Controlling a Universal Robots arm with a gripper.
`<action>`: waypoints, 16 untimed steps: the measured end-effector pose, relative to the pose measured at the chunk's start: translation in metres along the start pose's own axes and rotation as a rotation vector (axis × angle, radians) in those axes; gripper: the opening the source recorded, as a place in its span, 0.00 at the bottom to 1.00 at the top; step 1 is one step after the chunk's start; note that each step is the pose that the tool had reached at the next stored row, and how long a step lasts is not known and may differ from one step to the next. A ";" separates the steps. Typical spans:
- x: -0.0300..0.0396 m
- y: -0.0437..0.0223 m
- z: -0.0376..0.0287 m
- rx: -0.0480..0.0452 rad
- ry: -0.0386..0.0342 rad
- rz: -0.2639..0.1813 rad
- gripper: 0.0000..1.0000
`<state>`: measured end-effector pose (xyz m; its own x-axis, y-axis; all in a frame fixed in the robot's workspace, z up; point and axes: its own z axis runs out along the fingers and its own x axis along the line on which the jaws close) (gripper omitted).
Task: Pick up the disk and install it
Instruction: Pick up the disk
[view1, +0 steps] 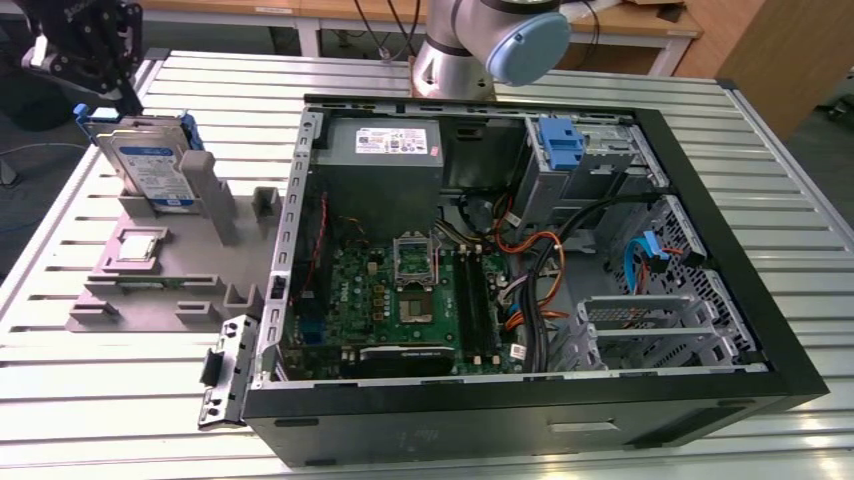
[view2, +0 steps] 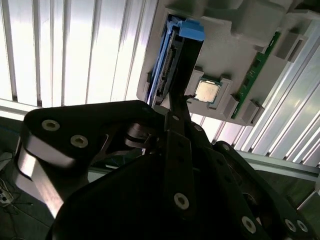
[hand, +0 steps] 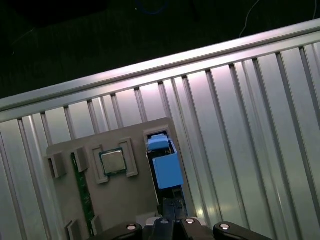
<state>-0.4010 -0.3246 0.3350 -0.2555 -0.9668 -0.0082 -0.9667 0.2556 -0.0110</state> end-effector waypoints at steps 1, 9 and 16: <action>0.0004 -0.0001 0.0002 -0.0001 -0.0002 -0.005 0.11; 0.0007 -0.0002 0.0008 -0.0035 -0.0125 -0.033 0.11; 0.0011 -0.0002 0.0013 -0.0036 -0.0125 -0.033 0.11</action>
<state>-0.4010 -0.3257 0.3337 -0.2232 -0.9746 -0.0204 -0.9747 0.2234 -0.0079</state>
